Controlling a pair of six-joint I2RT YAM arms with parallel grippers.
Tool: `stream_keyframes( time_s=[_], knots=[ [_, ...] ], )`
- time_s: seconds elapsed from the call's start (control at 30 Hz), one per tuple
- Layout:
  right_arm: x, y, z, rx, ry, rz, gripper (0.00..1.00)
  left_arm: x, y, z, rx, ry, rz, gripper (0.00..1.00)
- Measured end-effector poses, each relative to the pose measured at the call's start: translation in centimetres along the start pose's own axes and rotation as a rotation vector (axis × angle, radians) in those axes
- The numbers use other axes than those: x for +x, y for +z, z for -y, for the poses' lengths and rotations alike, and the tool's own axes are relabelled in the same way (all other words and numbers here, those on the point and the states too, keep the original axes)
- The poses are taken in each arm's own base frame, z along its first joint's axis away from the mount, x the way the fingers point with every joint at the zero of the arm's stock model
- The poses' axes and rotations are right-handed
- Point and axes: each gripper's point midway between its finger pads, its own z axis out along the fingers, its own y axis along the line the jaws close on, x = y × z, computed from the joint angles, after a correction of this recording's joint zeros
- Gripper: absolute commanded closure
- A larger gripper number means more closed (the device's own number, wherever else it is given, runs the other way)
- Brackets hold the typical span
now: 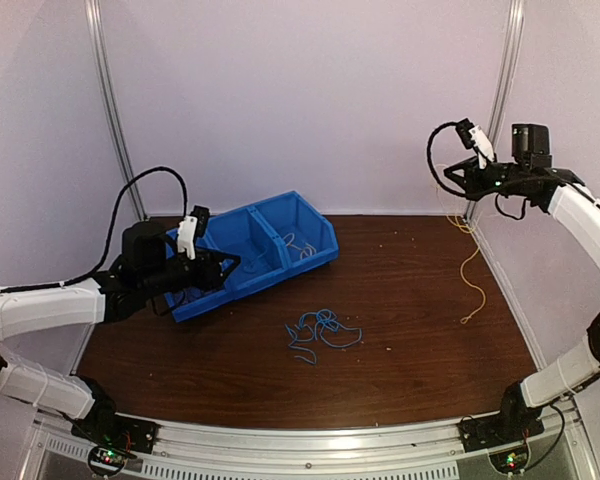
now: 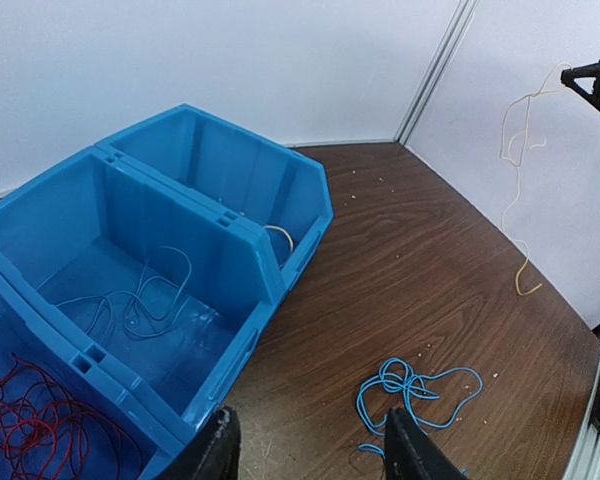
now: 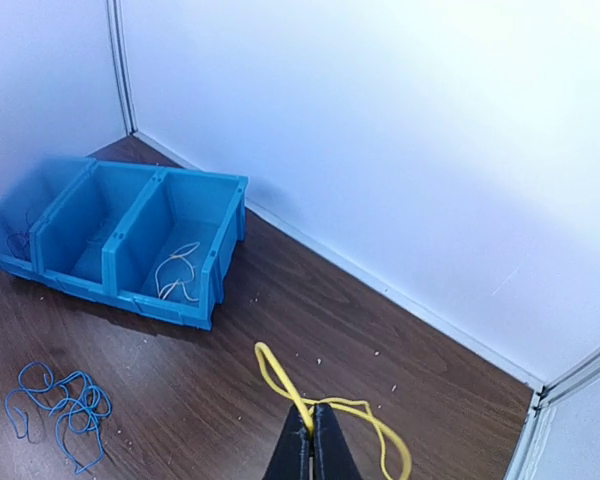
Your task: Untangle the cables
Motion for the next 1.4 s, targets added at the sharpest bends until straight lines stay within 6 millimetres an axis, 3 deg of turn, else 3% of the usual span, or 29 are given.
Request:
stream_keyframes(
  time_s=[0.23, 0.53, 0.77, 0.93, 1.13, 1.4],
  knots=[
    [-5.8, -1.8, 0.9, 0.041, -0.063, 0.091, 1.0, -0.6, 0.1, 0.5, 0.025, -0.001, 0.026, 0.48],
    [-10.4, -3.0, 1.3, 0.064, -0.096, 0.172, 1.0, 0.0, 0.5, 0.2, 0.022, -0.007, 0.007, 0.48],
    [-14.4, -0.8, -0.2, 0.012, -0.125, 0.232, 1.0, 0.6, 0.7, -0.8, -0.033, -0.028, -0.011, 0.42],
    [-18.3, 1.2, -3.5, -0.03, -0.195, 0.293, 1.0, 1.1, 0.1, -2.3, -0.122, -0.042, -0.029, 0.38],
    [-23.3, 3.2, -7.3, -0.039, -0.294, 0.424, 1.0, -0.1, -0.6, -3.2, -0.2, -0.039, -0.028, 0.38],
    [-29.1, 4.7, -7.8, 0.037, -0.345, 0.645, 1.0, -1.2, -2.3, -3.5, -0.249, -0.045, -0.004, 0.37]
  ],
)
